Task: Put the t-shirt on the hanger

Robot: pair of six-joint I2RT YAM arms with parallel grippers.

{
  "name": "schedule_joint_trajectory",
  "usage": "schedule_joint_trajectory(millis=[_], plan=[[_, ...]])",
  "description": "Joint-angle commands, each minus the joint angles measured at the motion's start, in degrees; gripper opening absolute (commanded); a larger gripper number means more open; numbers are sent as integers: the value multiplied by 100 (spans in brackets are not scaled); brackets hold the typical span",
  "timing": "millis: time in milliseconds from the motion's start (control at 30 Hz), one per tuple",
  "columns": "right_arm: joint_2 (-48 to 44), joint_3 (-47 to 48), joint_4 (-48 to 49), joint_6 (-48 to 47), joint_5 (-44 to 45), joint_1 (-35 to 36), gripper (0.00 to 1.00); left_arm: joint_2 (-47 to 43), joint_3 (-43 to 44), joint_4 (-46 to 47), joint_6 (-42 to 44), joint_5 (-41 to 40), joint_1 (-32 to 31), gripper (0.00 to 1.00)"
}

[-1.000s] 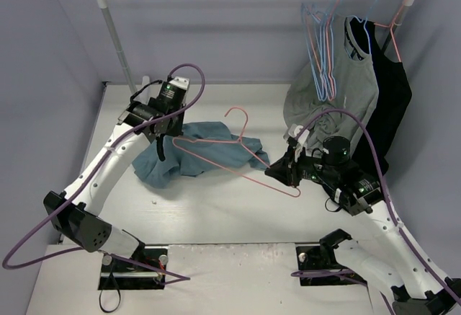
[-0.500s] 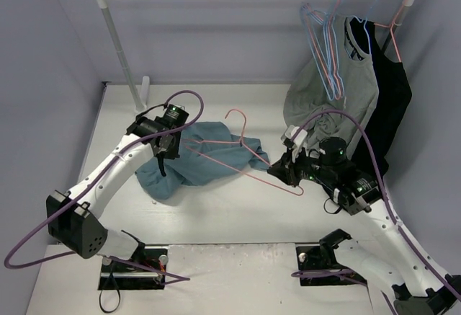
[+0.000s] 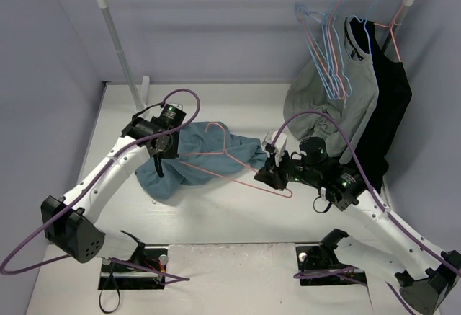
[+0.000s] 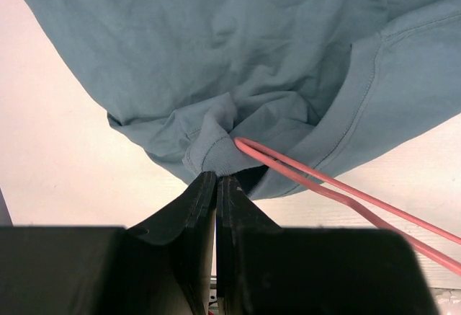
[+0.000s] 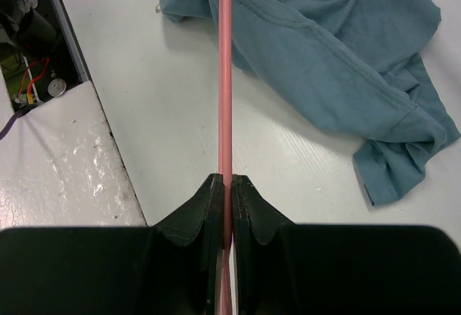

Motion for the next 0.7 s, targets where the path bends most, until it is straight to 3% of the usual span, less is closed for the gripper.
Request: schedule_joint_trajectory(millis=[0,200,667], plan=[[19,123,542,65,56,91,0,121,391,-191,-145,-223,1,5],[-104,211,331,30,127,109,0,438,523,-481,-541,-575,54,5],[-271,71,198,127,48,109,0,693,857,-455,-858,-417,247,5]])
